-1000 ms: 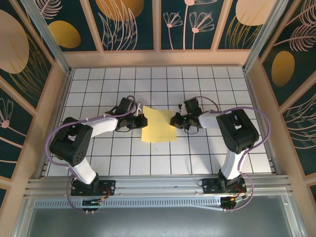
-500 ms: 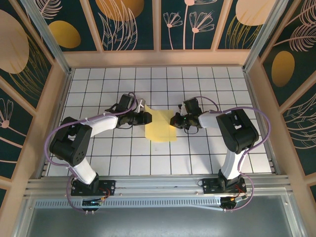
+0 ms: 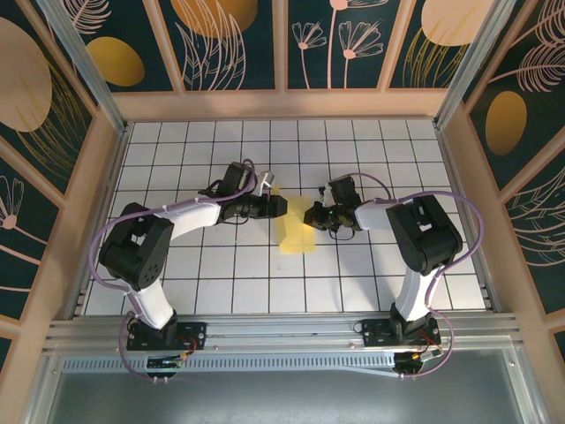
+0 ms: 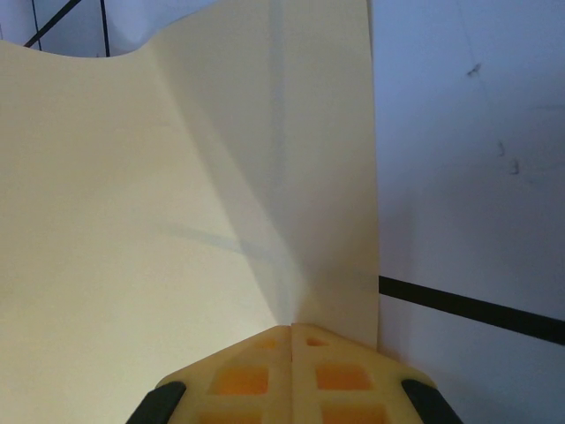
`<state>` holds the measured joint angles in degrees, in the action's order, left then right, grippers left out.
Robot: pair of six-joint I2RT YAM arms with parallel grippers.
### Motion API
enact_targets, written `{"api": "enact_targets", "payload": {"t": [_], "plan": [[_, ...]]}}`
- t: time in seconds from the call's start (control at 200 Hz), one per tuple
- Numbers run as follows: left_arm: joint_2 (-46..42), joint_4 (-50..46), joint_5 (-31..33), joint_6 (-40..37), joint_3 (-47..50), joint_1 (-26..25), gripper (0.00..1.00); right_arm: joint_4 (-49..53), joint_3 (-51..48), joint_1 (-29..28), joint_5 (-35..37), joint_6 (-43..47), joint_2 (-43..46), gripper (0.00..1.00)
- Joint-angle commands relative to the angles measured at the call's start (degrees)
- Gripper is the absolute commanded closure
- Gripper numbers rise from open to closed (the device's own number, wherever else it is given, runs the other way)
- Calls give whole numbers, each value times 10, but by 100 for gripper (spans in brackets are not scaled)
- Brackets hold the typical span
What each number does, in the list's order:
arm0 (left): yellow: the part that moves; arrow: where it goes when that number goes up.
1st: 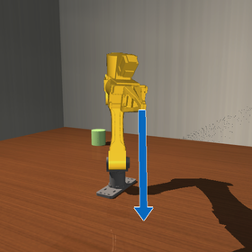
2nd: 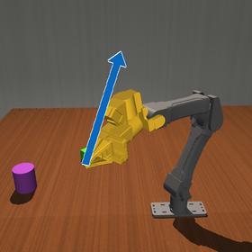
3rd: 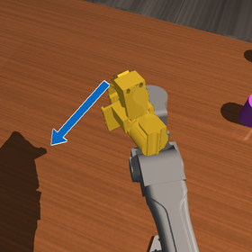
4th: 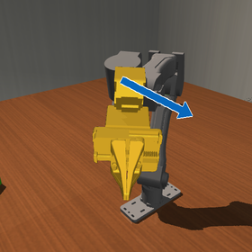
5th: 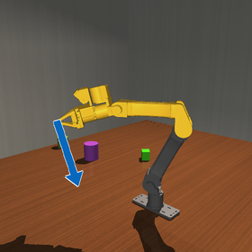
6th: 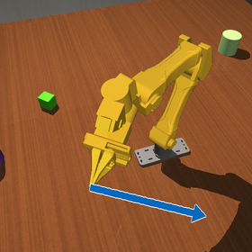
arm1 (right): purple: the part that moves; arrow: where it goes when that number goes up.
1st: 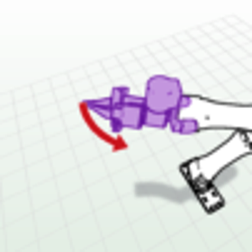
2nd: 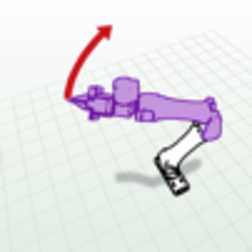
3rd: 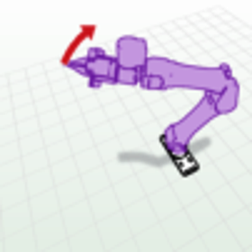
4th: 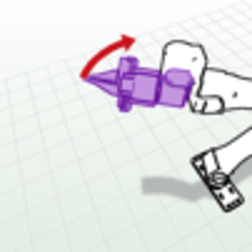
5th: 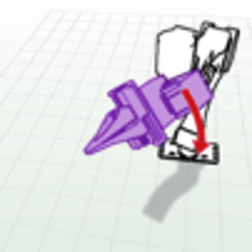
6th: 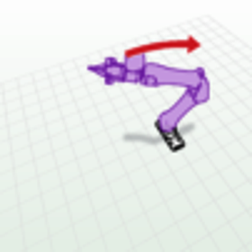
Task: Fold a paper plane with a square sheet of paper (fold left side to right side)
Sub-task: First fold in half a square sheet of paper at the center of the table.
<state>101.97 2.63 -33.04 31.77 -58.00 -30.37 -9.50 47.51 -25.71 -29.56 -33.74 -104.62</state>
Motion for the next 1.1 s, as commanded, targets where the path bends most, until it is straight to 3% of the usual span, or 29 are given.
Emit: {"api": "enact_targets", "payload": {"t": [0.0, 0.255, 0.716, 0.911, 1.096], "plan": [[18, 8, -15, 5, -19, -5, 43, -9, -17, -6, 5, -13, 8, 98], [34, 6, -3, 2, -25, -8, 48, -45, -28, -2, -12, -32, 21, 97], [55, -5, 12, -6, -30, -14, 76, -62, -35, 5, -20, -43, 51, 96], [60, -8, 20, -5, -30, -15, 86, -82, -58, 34, -33, -45, 99, 87], [59, -8, 27, -4, -32, -17, 92, -223, -119, 62, -137, -108, 121, 67]]}}
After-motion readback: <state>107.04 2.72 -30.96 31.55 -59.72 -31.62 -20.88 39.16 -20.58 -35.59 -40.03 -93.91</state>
